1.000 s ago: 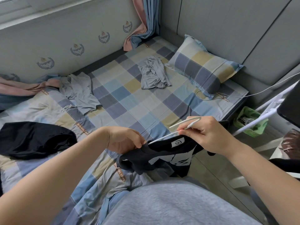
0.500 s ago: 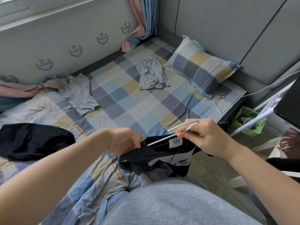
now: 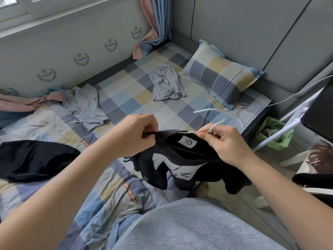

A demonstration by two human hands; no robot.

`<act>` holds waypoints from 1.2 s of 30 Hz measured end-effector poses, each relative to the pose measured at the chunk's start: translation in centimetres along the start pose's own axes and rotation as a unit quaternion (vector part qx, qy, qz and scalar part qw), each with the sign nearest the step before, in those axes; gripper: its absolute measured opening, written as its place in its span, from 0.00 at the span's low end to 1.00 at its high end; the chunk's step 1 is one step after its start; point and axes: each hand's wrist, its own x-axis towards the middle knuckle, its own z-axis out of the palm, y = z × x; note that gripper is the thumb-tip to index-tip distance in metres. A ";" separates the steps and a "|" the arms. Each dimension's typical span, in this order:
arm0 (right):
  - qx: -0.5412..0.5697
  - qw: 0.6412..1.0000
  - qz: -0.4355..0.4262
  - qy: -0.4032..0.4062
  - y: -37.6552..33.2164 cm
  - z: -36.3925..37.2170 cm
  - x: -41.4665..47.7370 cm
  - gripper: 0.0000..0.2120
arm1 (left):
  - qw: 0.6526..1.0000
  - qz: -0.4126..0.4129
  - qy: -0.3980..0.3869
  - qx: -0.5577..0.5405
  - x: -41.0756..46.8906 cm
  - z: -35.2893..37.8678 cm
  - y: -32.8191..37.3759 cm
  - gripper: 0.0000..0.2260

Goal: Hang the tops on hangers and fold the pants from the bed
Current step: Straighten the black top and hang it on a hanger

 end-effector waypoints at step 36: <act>0.089 0.994 0.013 -0.066 -2.1 0.5 1.3 0.05 | 0.995 0.049 0.084 0.014 -2.5 3.6 -3.4 0.10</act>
